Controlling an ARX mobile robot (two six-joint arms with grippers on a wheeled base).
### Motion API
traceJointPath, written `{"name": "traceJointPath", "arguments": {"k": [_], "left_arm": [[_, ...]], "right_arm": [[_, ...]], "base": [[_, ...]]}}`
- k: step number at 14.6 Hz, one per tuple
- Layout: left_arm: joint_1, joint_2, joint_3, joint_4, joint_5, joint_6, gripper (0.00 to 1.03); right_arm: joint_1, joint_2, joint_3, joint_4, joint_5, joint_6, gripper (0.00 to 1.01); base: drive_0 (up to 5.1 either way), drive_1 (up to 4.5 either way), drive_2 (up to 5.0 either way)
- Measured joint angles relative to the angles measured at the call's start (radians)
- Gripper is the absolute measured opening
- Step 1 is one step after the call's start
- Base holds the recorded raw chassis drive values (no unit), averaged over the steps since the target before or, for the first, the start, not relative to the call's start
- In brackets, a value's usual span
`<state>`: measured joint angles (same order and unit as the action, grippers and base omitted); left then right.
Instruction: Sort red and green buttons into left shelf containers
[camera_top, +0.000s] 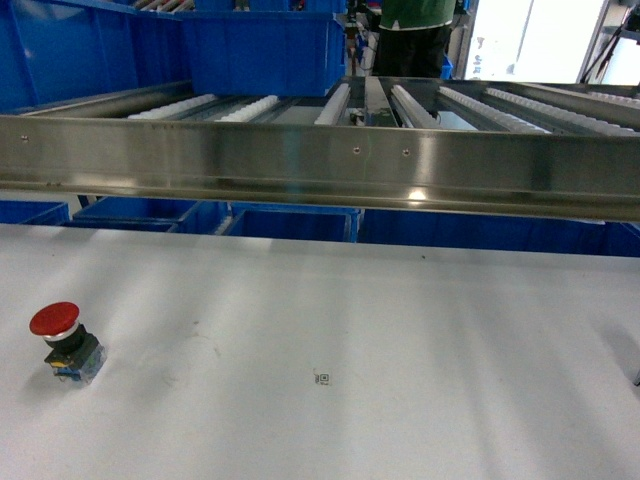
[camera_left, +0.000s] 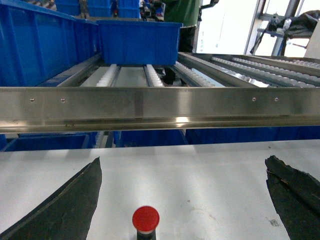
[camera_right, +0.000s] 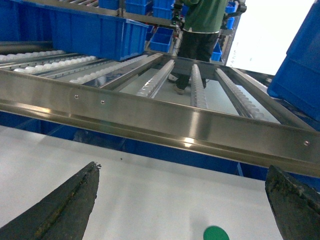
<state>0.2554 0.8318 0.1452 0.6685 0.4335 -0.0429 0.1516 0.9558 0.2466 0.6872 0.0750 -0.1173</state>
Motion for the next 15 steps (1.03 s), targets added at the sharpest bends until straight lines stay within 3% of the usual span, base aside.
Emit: {"name": "traceJointPath", "arguments": {"k": [3, 7, 11, 13, 15], "left_arm": [[-0.031, 0.323, 0.229, -0.051, 0.001, 0.011, 0.98], [-0.135, 0.51, 0.498, -0.224, -0.023, 0.08, 0.98], [-0.2, 0.615, 0.571, -0.27, -0.06, 0.095, 0.98], [-0.2, 0.613, 0.571, -0.263, -0.06, 0.096, 0.98], [-0.2, 0.612, 0.572, -0.264, -0.06, 0.096, 0.98]], "right_arm": [[-0.043, 0.275, 0.161, -0.066, -0.041, -0.018, 0.98], [-0.122, 0.473, 0.341, -0.164, -0.103, -0.05, 0.98], [-0.236, 0.608, 0.444, -0.296, -0.172, -0.048, 0.98], [-0.273, 0.642, 0.46, -0.355, -0.219, -0.048, 0.98], [-0.299, 0.668, 0.461, -0.363, -0.222, -0.051, 0.98]], "base": [[0.0, 0.0, 0.0], [0.0, 0.0, 0.0], [0.0, 0.0, 0.0], [0.0, 0.0, 0.0], [0.0, 0.0, 0.0]]}}
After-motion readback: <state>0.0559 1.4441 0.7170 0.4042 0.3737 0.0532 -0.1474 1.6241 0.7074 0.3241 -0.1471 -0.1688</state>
